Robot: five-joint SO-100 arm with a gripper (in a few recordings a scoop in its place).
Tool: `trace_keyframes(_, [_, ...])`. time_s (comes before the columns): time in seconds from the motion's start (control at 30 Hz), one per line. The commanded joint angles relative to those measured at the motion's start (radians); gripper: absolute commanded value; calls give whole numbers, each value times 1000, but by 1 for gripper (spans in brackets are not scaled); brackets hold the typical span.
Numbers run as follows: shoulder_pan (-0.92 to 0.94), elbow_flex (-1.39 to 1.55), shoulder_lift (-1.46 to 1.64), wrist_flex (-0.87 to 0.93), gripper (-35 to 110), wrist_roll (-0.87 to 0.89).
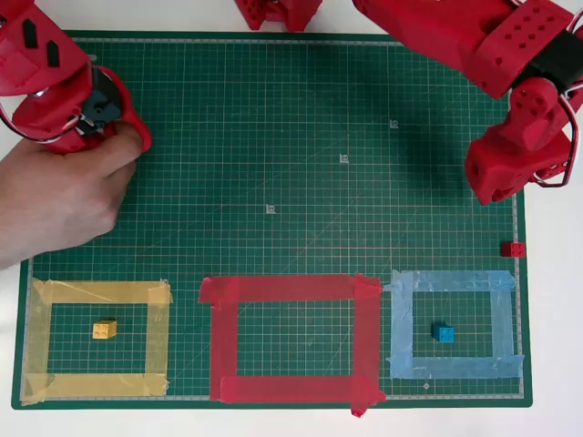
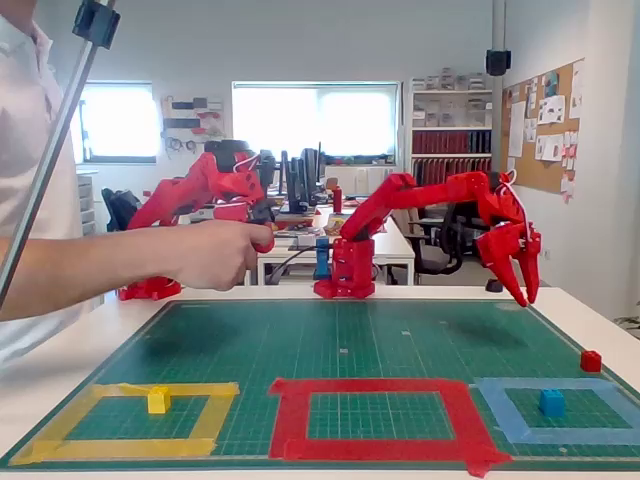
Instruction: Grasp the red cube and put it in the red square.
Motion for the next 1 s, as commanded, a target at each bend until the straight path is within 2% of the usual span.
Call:
trace_keyframes(0.0, [-37, -261, -26, 100, 8, -164])
trace_keyframes(0.1, [-49, -305, -46, 95, 8, -253])
trace_keyframes(0.27, [-67, -629, -250, 69, 8, -319])
trace_keyframes(0.5, [-52, -560, -291, -97, 9, -400])
trace_keyframes(0.8, [-9, -417, -295, -304, 9, -423])
trace_keyframes(0.97, [14, -422, -330, -318, 9, -440])
